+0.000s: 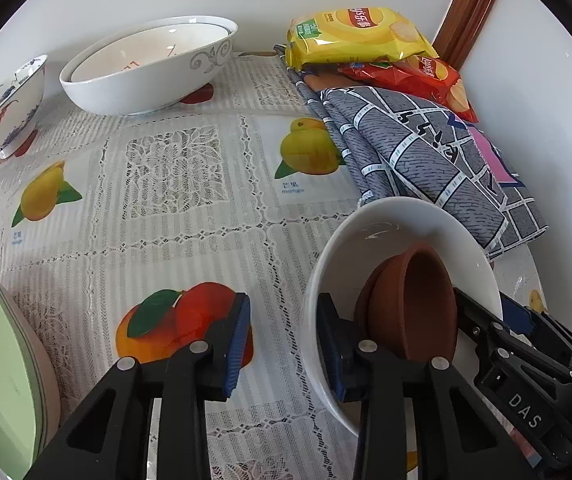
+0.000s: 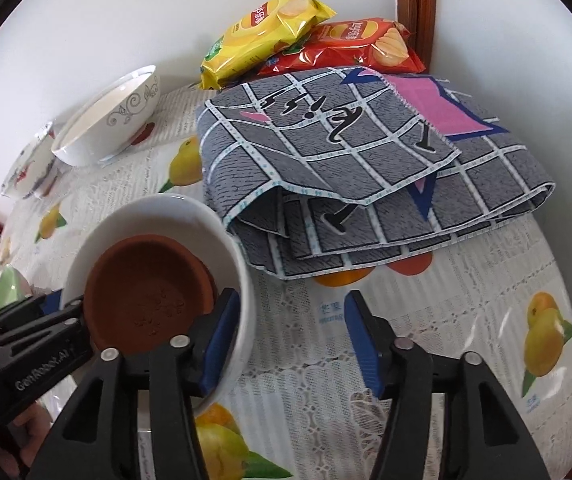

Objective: Organize plates and bowls
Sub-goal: 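Lift the white bowl with the right gripper toward the green plate stack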

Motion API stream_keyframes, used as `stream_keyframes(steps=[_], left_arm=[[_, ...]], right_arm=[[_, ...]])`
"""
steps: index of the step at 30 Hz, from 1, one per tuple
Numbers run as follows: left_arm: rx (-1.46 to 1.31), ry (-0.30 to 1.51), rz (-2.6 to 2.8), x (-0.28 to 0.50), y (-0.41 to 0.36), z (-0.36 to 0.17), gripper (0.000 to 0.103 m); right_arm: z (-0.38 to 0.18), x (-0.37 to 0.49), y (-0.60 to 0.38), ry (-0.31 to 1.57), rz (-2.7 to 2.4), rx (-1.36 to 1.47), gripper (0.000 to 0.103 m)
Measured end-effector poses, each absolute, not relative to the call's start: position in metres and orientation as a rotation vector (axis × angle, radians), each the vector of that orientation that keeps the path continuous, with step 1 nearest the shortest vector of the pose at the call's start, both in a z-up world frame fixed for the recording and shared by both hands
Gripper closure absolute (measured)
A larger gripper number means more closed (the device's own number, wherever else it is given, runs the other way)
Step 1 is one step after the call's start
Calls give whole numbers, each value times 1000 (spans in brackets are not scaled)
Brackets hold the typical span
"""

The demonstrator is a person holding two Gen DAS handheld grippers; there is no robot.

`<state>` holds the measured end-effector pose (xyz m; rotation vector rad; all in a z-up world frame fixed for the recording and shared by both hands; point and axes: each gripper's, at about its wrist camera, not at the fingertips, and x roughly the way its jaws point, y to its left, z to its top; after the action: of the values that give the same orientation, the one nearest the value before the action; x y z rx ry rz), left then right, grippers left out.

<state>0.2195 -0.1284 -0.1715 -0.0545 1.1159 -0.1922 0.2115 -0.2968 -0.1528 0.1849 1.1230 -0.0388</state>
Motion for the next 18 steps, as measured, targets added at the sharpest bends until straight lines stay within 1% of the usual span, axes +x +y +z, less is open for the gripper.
stream_keyframes(steps=[1,3,4,11,13,14,15,16,17,18], left_arm=[[-56,1115,-194,219,-129,-172,73],[-69,1116,-216,219,-130,-172,80],[-74,1116,-226,219,-131,-172,82],[-109,1148,-237,222,-130,-174,83],[-108,1145,-239,221,-130,-174,83],[-105,1139,-236,220,-131,-174,84],[-102,1132,-237,219,-132,-174,88],[-97,1125,-243,218,-134,-173,90],[-83,1118,-240,216,-136,-172,91],[-69,1114,-235,215,-138,-171,91]], right_arm=[[-152,211,-296,1121,-41,188,53],[-152,210,-295,1112,-45,178,53],[-152,209,-294,1109,-46,172,53],[-152,209,-293,1120,-47,172,54],[-151,209,-293,1117,-40,180,58],[-152,209,-293,1117,-30,188,64],[-151,208,-292,1116,-19,197,70],[-151,208,-291,1114,-13,198,73],[-150,208,-288,1111,-7,193,80],[-149,208,-285,1109,-2,185,90]])
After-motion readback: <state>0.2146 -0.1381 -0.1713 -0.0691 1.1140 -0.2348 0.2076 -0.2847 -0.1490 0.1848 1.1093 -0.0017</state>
